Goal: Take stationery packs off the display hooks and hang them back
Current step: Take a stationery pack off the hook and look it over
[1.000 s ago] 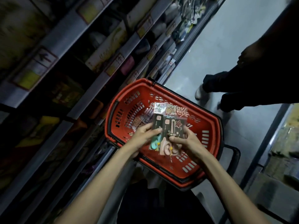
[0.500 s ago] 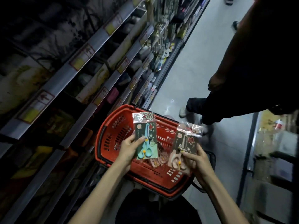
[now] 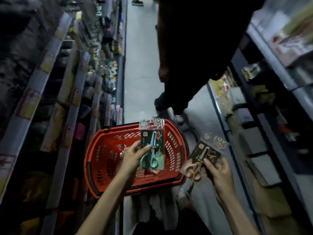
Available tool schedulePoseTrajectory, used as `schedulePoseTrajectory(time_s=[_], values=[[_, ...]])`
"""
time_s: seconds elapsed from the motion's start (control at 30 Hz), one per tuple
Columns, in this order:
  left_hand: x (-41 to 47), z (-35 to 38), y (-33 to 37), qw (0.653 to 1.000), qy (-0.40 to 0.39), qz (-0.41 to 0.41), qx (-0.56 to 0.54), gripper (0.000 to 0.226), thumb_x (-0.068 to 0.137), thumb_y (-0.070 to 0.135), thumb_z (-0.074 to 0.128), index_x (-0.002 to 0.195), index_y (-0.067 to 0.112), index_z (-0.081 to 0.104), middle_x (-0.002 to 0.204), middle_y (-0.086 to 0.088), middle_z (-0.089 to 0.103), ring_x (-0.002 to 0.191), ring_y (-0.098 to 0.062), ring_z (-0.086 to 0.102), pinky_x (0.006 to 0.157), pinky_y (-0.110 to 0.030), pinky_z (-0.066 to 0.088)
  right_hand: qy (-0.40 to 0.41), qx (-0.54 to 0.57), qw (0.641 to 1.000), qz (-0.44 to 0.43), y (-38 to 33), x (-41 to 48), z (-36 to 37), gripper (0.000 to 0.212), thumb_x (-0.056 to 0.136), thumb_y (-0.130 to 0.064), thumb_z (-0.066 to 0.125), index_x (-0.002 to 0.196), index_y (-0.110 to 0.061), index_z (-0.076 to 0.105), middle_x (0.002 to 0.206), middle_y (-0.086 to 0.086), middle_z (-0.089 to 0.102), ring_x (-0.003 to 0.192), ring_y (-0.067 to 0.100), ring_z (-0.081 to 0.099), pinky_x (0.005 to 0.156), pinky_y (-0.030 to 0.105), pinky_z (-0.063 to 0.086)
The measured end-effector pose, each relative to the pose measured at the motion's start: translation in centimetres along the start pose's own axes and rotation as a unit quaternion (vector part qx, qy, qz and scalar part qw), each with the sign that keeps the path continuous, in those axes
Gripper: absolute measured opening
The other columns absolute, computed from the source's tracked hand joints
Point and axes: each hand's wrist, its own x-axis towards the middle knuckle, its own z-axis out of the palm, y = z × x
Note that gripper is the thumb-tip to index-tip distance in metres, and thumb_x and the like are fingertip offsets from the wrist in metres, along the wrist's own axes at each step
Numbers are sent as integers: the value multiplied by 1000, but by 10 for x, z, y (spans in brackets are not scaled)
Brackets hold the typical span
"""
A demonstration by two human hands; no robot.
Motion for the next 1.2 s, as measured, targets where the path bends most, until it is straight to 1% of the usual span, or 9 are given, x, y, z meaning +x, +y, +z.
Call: schedulePoseTrajectory(time_s=[0.07,0.23,0.4,0.6,0.77,0.9,1.0,1.07,1.2], values=[[-5,21,3,999,-44,-10,25,24,95,15,70,119,11,70,107,-10,79,93,-27,78,78,-42,63,64,40,997,1,6,-18,-22,24,97,-6,65,120,-14,65,108,7,78,94,19,75,72,29,60],[-28,89,4,985,-152,-19,76,20,98,17,67,116,9,71,110,-12,78,102,-35,74,90,-48,59,202,107,974,4,17,-65,-83,15,102,-24,61,107,-15,71,109,15,75,90,21,70,81,40,54],[-75,167,-4,958,-257,-25,126,21,100,16,64,113,0,67,109,-22,75,95,-34,75,65,-33,60,287,108,951,-25,23,-127,-149,7,97,-20,66,97,-16,71,99,12,78,88,24,73,71,34,57],[-165,250,-35,911,-368,-17,184,11,99,17,65,91,12,70,94,-9,77,90,-26,73,76,-37,58,371,32,924,-84,33,-225,-238,21,96,-2,66,106,-19,61,97,2,77,87,6,74,68,15,56],[-267,309,-86,864,-455,-9,217,15,100,22,64,94,11,72,102,-15,77,93,-30,74,76,-37,58,438,50,892,-98,64,-317,-322,13,99,3,59,105,-9,59,98,5,71,77,-2,70,64,10,51],[-357,349,-135,833,-502,-14,234,17,100,21,64,102,8,74,106,-17,76,99,-33,73,86,-45,59,487,98,862,-97,88,-389,-384,22,97,8,55,105,-11,63,98,2,71,85,8,69,67,12,51],[-421,375,-170,802,-547,-7,242,17,100,21,64,98,7,73,108,-19,75,105,-38,72,93,-53,58,526,137,834,-97,102,-444,-421,14,96,-13,54,103,-5,64,98,7,69,89,20,65,75,29,49],[-462,391,-189,783,-572,1,242,21,100,22,64,97,3,71,108,-21,74,105,-40,71,93,-56,57,555,143,814,-90,108,-477,-441,34,86,-34,48,90,-2,58,84,13,59,82,24,56,76,37,41],[-536,418,-218,749,-616,9,244,19,98,24,66,92,7,73,102,-18,74,97,-35,72,81,-45,60,584,178,788,-83,115,-538,-474,51,78,-57,52,81,-8,64,80,7,64,81,22,62,90,50,51]])
